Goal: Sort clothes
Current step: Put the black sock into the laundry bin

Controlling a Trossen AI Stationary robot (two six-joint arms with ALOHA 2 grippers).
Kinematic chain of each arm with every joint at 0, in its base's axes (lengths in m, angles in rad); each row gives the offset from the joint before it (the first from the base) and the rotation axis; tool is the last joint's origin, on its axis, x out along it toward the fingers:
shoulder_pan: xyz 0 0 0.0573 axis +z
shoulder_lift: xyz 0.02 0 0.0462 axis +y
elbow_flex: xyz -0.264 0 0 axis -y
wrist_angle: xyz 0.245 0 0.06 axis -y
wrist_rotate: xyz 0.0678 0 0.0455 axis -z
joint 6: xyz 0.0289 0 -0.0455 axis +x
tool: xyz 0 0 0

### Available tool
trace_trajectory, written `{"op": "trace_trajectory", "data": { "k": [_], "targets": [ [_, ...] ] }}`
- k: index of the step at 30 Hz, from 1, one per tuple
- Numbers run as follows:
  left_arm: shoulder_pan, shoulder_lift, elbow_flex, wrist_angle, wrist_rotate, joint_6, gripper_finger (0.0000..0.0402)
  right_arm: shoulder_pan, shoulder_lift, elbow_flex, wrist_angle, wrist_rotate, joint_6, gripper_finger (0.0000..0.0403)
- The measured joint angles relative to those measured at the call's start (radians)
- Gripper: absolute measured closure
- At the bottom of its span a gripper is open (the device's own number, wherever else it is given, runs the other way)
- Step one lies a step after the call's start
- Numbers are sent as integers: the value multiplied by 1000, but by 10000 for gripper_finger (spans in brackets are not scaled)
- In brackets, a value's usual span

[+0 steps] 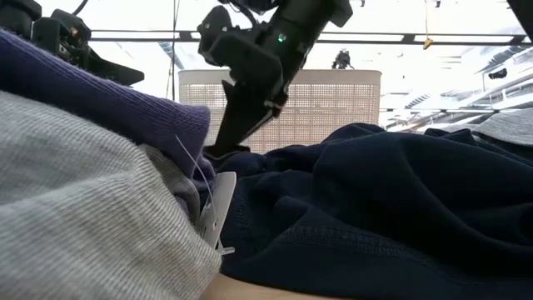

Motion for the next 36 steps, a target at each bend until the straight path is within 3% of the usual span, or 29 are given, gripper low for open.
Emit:
{"op": "trace_trajectory", "data": {
  "k": [8,14,27,36],
  "targets": [
    [0,0,0,-1,0,0,400,-5,-72,2,3,0,-1,394],
    [0,0,0,0,0,0,400,-5,-110,2,9,0,-2,378],
    [0,0,0,-1,0,0,400,-5,-105,1,11,1,-8,380],
    [0,0,0,0,0,0,400,-12,-125,26,-9,113,-81,396]
  ]
}}
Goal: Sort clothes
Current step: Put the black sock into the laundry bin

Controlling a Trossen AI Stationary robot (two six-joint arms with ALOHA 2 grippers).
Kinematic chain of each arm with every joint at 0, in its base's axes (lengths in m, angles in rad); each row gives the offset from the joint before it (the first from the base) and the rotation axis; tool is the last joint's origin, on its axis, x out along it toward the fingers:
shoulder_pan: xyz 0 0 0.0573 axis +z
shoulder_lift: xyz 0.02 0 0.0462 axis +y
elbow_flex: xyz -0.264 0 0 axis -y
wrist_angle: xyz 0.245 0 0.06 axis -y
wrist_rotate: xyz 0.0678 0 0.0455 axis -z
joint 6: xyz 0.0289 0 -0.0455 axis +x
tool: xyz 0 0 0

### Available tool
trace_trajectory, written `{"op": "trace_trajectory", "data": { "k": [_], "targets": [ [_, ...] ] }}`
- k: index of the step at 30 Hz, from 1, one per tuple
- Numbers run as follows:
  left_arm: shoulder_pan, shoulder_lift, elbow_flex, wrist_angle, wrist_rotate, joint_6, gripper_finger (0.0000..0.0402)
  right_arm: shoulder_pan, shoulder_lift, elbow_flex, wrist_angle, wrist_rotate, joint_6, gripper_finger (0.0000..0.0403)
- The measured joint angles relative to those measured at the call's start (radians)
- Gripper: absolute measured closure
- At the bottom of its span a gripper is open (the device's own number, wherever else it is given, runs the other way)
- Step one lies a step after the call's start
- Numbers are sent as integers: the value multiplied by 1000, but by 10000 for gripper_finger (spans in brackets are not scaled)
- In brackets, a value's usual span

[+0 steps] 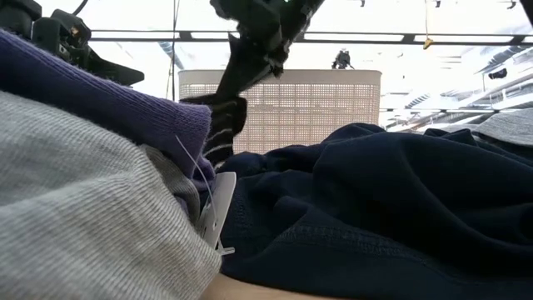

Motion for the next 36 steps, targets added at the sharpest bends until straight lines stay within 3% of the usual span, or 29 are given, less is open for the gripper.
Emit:
{"op": "trace_trajectory", "data": {
  "k": [7,13,18,21,25,30,36],
  "targets": [
    [0,0,0,0,0,0,400,-30,-58,154,-21,157,-182,398],
    [0,0,0,0,0,0,400,-87,-111,240,32,429,-336,391],
    [0,0,0,0,0,0,400,-201,-120,239,-25,483,-247,390],
    [0,0,0,0,0,0,400,-284,-113,239,-147,379,-60,385],
    [0,0,0,0,0,0,400,-393,-108,198,-285,99,146,361],
    [0,0,0,0,0,0,400,-452,-123,191,-342,-131,201,313],
    [0,0,0,2,0,0,400,-379,-184,192,-297,-232,178,269]
  ]
}}
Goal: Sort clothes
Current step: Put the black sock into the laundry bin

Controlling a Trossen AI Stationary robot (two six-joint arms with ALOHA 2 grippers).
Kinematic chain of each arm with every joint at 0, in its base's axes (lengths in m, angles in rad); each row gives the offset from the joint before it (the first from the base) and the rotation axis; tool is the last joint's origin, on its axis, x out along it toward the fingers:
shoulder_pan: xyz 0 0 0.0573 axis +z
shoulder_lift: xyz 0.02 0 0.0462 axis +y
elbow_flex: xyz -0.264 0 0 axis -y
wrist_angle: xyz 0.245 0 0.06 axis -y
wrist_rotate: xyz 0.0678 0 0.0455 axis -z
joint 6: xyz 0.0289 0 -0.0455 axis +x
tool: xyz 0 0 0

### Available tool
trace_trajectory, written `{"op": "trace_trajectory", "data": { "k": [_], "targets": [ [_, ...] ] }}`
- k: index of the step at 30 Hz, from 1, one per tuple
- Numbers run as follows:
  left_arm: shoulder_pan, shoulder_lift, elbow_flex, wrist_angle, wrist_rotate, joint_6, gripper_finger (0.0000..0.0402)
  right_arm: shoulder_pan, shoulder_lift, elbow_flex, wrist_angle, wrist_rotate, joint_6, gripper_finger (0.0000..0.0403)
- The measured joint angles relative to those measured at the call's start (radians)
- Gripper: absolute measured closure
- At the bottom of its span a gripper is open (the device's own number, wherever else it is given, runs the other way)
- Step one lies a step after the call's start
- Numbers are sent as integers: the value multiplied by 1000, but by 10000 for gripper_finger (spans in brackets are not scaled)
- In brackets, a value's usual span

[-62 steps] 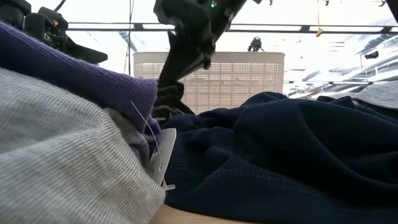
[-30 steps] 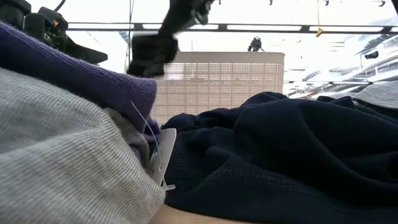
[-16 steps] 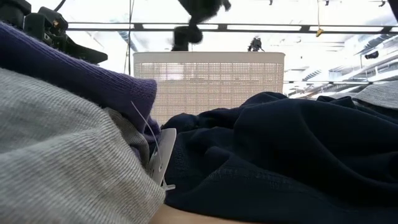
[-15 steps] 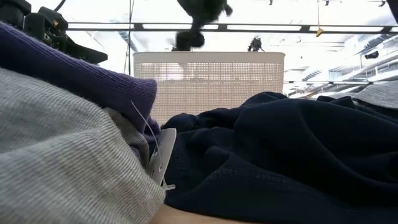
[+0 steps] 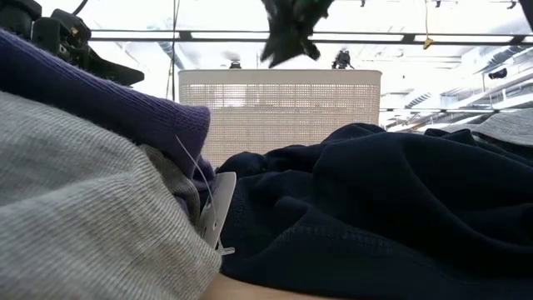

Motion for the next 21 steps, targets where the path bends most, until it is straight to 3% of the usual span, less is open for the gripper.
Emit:
{"op": "trace_trajectory", "data": {
  "k": [8,14,21],
  "targets": [
    [0,0,0,0,0,0,400,248,8,-49,145,55,-169,264],
    [0,0,0,0,0,0,400,349,31,-282,425,138,-193,265],
    [0,0,0,0,0,0,400,348,51,-572,759,169,-119,268]
  ]
}}
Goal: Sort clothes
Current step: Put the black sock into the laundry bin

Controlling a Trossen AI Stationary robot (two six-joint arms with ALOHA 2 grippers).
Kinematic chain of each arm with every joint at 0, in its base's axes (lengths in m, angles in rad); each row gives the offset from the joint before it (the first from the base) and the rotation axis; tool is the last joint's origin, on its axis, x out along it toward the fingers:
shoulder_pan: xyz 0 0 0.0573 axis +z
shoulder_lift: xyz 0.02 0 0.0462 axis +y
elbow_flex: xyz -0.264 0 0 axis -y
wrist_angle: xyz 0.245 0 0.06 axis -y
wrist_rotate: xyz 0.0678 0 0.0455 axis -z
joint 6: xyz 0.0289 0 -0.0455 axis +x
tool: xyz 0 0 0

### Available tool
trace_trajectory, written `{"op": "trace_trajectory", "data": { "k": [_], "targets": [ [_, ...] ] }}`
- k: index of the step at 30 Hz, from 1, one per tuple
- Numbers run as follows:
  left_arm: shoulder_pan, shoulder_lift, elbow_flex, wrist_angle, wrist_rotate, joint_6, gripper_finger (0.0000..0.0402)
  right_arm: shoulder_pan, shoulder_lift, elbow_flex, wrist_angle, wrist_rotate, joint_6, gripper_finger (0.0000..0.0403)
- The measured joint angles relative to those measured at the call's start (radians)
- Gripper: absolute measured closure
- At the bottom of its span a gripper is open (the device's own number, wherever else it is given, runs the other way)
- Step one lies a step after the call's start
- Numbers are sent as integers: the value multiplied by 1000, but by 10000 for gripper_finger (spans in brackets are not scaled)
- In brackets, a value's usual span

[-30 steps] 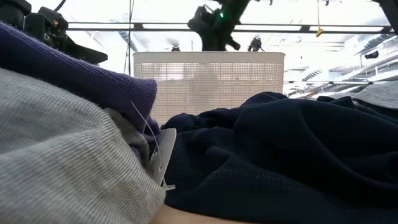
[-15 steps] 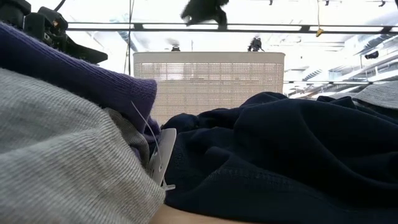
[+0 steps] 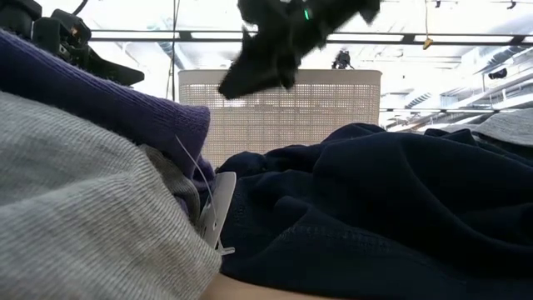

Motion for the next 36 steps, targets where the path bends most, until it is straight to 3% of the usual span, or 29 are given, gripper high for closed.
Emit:
{"op": "trace_trajectory", "data": {
  "k": [7,14,17,19,21,27,36],
  "targets": [
    [0,0,0,2,0,0,400,-1,84,-187,252,-5,26,268],
    [0,0,0,14,0,0,400,0,244,-189,391,-1,29,272],
    [0,0,0,21,-1,0,400,0,279,-158,401,-9,64,302],
    [0,0,0,27,0,0,400,-1,279,-142,388,-21,67,353],
    [0,0,0,34,0,0,400,0,260,-130,353,-38,24,387],
    [0,0,0,48,0,0,400,-4,88,-23,195,-41,-84,396],
    [0,0,0,53,0,0,400,-27,-152,166,37,227,-382,399]
  ]
}}
